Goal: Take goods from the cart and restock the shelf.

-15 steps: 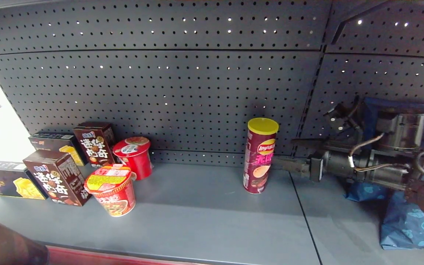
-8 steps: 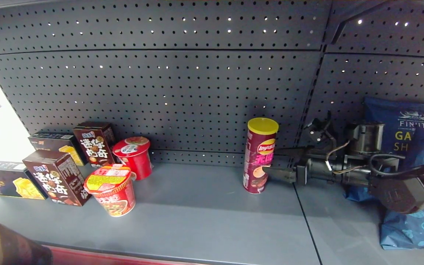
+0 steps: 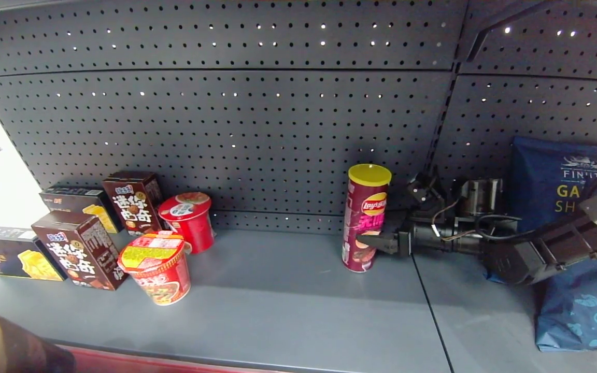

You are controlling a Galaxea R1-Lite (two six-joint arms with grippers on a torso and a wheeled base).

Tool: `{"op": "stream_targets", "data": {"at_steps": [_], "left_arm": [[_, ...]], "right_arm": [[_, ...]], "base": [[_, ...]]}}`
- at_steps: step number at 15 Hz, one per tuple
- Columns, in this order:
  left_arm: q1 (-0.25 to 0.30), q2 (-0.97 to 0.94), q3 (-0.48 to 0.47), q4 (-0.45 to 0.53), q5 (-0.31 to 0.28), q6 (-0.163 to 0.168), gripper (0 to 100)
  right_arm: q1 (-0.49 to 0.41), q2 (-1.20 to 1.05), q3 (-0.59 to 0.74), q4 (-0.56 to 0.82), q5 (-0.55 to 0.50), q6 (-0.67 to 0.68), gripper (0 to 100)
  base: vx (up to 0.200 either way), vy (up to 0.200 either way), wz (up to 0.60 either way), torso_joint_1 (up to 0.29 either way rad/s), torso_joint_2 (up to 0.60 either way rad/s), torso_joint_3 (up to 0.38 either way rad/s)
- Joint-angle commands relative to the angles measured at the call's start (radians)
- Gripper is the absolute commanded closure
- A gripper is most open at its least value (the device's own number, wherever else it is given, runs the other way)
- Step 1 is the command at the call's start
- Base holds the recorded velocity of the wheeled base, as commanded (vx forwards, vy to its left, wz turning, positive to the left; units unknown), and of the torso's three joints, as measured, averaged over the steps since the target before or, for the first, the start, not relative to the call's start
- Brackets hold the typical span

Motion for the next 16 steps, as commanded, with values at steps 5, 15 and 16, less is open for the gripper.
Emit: {"op": "stream_targets", "data": {"at_steps": [5,15,16], "left_arm": [[-0.001,0.001,0.018,0.0,0.0,0.0,100],[-0.001,0.0,0.03,0.0,-0.001,0.0,100],[-0.001,0.001,0.033,-0.002,-0.001,0.0,100]], "right_arm": [[0.024,0.078,-0.033,-0.033,0.002,0.006,0],[0.096,0.026,-0.021,-0.061,-0.064,0.055,100],[0.1,0.007,-0.004,-0.062,-0.07,0.061,100]], "base": [[0.0,0.0,0.0,0.0,0.0,0.0],[0.0,0.0,0.0,0.0,0.0,0.0],[0.0,0.0,0.0,0.0,0.0,0.0]]}}
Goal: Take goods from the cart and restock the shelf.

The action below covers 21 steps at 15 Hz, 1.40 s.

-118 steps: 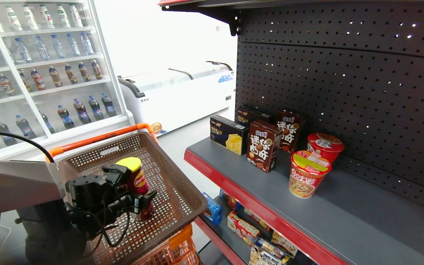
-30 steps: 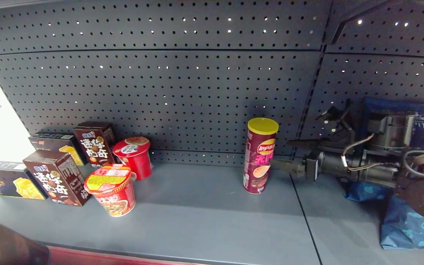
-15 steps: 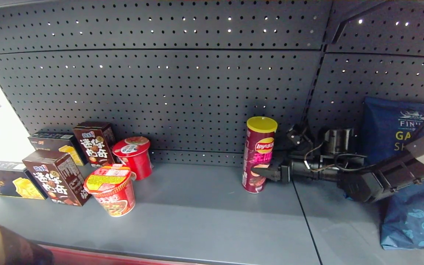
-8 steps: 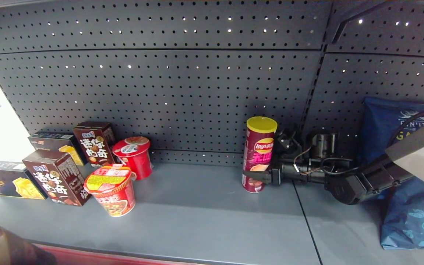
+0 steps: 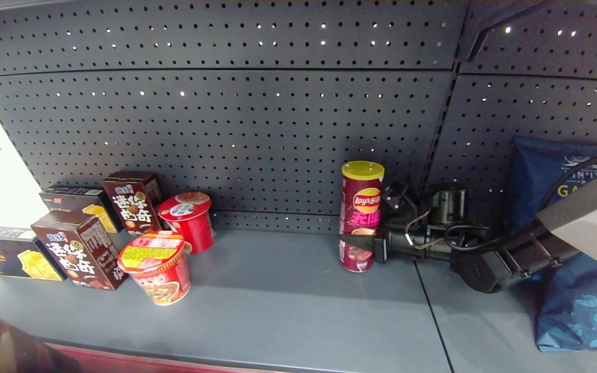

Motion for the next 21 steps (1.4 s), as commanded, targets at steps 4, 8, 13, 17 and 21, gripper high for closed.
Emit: {"op": "stream_targets", "data": {"at_steps": [4,8,13,17,21], "left_arm": [[0.0,-0.004,0.026,-0.007,0.002,0.0,100],[0.0,-0.041,0.044,0.001,0.002,0.0,100],[0.001,-0.053,0.038,-0.008,0.005,0.001,100],[0.005,-0.053,0.037,-0.007,0.008,0.004,100],[0.008,-0.052,0.029,-0.002,0.009,0.004,100]], "right_arm": [[0.08,-0.304,0.235,-0.004,-0.179,0.042,100],[0.12,-0.474,0.412,-0.008,-0.193,0.043,100],[0.14,-0.571,0.667,-0.131,-0.235,0.045,100],[0.185,-0.495,0.774,-0.335,-0.324,0.112,100],[0.186,-0.416,0.785,-0.435,-0.325,0.114,100]], "base": [[0.0,0.0,0.0,0.0,0.0,0.0],[0.0,0.0,0.0,0.0,0.0,0.0],[0.0,0.0,0.0,0.0,0.0,0.0],[0.0,0.0,0.0,0.0,0.0,0.0],[0.0,0.0,0.0,0.0,0.0,0.0]]}}
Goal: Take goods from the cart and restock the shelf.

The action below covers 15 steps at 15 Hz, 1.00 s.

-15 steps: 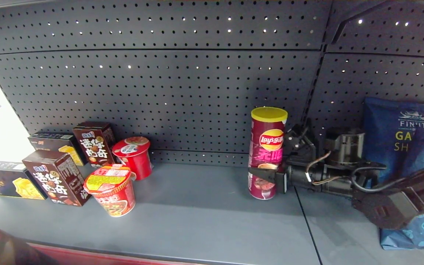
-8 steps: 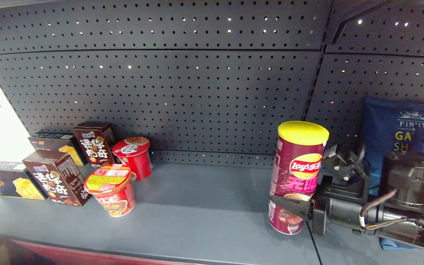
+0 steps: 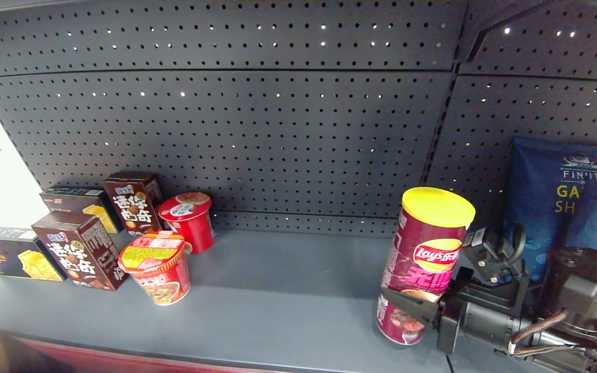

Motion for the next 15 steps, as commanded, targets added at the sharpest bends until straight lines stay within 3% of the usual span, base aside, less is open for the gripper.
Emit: {"op": "stream_targets", "data": {"at_steps": [1,8,15], "left_arm": [[0.0,0.0,0.0,0.0,0.0,-0.001,100],[0.002,0.0,0.004,0.003,0.002,-0.001,100],[0.002,0.0,0.012,0.004,0.002,-0.001,100]], "right_arm": [[0.001,0.061,0.003,-0.023,0.0,0.0,100],[0.002,0.203,0.009,-0.163,-0.031,-0.002,100],[0.004,0.202,0.043,-0.166,-0.029,-0.006,100]], "base": [[0.0,0.0,0.0,0.0,0.0,0.0],[0.0,0.0,0.0,0.0,0.0,0.0],[0.0,0.0,0.0,0.0,0.0,0.0]]}}
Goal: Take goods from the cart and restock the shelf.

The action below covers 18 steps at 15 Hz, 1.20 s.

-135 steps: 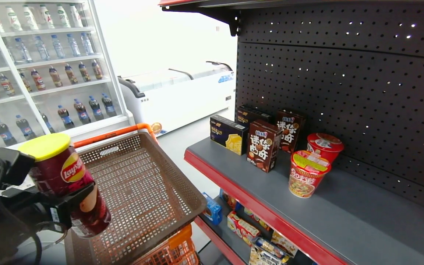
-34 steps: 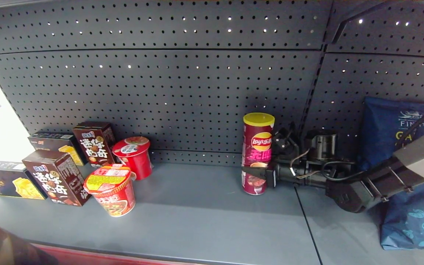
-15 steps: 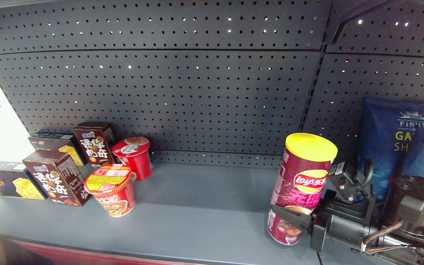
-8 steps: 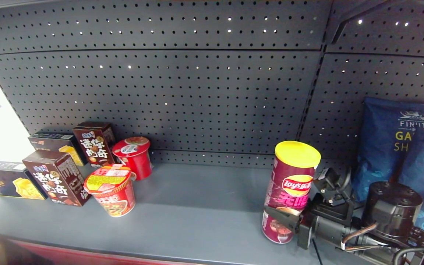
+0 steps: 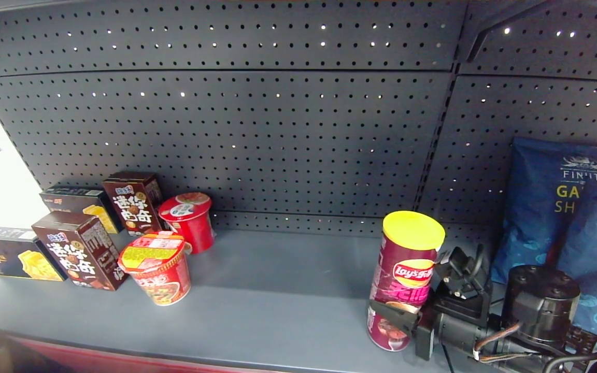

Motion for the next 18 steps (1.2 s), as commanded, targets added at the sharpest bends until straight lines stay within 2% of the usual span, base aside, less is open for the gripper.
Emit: {"op": "stream_targets", "data": {"at_steps": [1,7,8,12,18], "left_arm": [[0.0,0.001,0.0,0.0,0.0,-0.001,100],[0.0,0.0,0.011,0.0,0.0,-0.001,100],[0.0,0.0,0.011,0.0,0.0,-0.001,100],[0.0,-0.007,0.013,0.0,0.0,-0.001,100],[0.0,-0.011,0.016,0.0,0.0,-0.002,100]], "right_arm": [[0.003,0.001,0.005,-0.004,0.001,-0.001,100],[0.051,-0.025,0.037,-0.013,-0.016,0.003,100],[0.052,-0.025,0.043,-0.013,-0.016,0.005,0],[0.048,-0.03,0.069,-0.034,-0.019,0.0,0],[0.025,-0.101,0.189,-0.082,-0.028,-0.001,0]], "base": [[0.0,0.0,0.0,0.0,0.0,0.0],[0.0,0.0,0.0,0.0,0.0,0.0],[0.0,0.0,0.0,0.0,0.0,0.0],[0.0,0.0,0.0,0.0,0.0,0.0],[0.0,0.0,0.0,0.0,0.0,0.0]]}}
